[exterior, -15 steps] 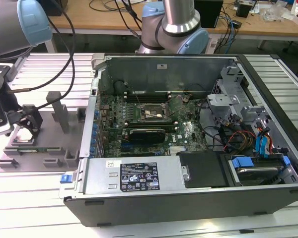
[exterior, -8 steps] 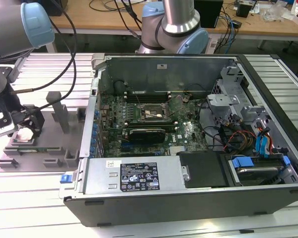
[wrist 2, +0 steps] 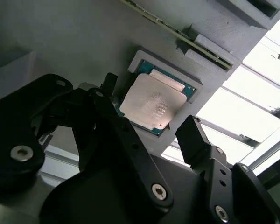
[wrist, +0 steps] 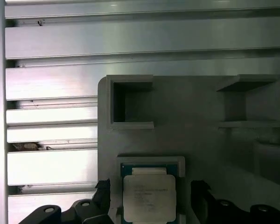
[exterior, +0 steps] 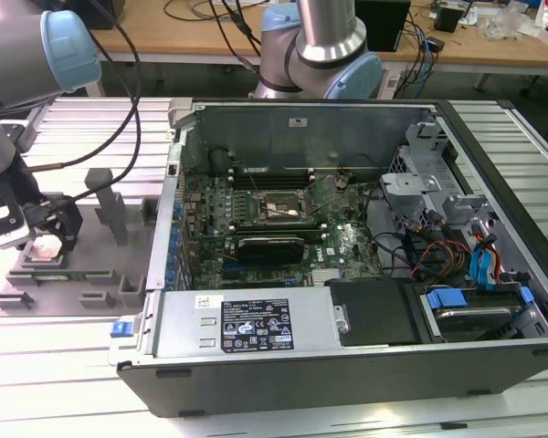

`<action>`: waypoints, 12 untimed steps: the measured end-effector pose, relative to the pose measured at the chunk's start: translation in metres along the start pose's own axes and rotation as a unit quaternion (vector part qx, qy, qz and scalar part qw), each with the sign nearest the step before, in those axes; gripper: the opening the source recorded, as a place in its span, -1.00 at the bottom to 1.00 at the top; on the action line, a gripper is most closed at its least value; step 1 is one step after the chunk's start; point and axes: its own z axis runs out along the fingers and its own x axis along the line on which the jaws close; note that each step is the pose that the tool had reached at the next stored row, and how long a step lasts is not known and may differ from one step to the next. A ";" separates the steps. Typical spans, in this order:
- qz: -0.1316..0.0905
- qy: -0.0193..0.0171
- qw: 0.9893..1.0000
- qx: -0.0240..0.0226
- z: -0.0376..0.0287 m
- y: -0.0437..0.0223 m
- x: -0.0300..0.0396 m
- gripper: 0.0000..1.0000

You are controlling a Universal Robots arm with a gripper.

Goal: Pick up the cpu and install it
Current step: 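Pick up the cpu and move it towards the insertion slot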

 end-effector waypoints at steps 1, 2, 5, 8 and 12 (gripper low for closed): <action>0.000 0.000 1.000 0.000 0.0011 -0.0001 0.0000 0.57; -0.001 0.000 1.000 0.000 0.0018 -0.0001 0.0001 0.57; -0.014 0.001 1.000 0.000 0.0024 0.0001 -0.0006 0.57; -0.018 0.001 1.000 0.000 0.0023 0.0000 -0.0007 0.57; -0.018 0.001 1.000 0.000 0.0023 0.0000 -0.0007 0.57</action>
